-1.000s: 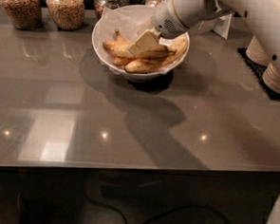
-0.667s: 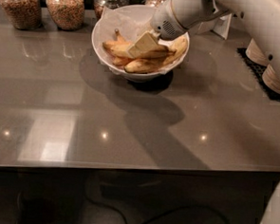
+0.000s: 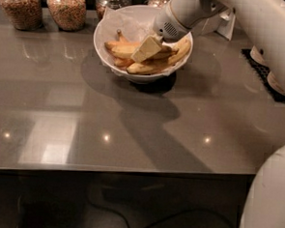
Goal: Pick banana from white bowl
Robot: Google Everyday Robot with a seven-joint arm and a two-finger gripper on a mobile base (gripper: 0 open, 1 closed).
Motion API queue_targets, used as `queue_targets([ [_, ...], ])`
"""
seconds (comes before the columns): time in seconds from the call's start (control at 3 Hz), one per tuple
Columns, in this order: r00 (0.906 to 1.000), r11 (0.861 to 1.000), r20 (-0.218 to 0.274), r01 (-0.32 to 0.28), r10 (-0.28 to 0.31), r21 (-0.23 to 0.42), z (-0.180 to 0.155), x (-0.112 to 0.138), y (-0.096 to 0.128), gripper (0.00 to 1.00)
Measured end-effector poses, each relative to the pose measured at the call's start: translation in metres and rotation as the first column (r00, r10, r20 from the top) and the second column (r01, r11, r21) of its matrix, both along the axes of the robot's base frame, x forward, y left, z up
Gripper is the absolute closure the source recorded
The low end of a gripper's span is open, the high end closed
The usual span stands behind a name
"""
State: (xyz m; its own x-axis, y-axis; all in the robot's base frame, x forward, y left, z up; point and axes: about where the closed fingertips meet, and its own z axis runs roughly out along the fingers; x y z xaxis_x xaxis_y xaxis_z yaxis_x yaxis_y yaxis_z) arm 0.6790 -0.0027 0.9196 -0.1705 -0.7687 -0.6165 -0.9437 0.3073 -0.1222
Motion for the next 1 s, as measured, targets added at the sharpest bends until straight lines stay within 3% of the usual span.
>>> queue_targets([
  [0.33,0.9997,0.999,-0.024,-0.005,0.004,-0.042,-0.002,-0.002,-0.004,0.62],
  [0.67,0.9993,0.996,-0.032,-0.02,0.017,-0.092,0.002,-0.008,-0.009,0.86],
  [1.0,0.9991,0.993,0.011,-0.04,0.041,-0.107,0.021,-0.019,-0.012,1.0],
])
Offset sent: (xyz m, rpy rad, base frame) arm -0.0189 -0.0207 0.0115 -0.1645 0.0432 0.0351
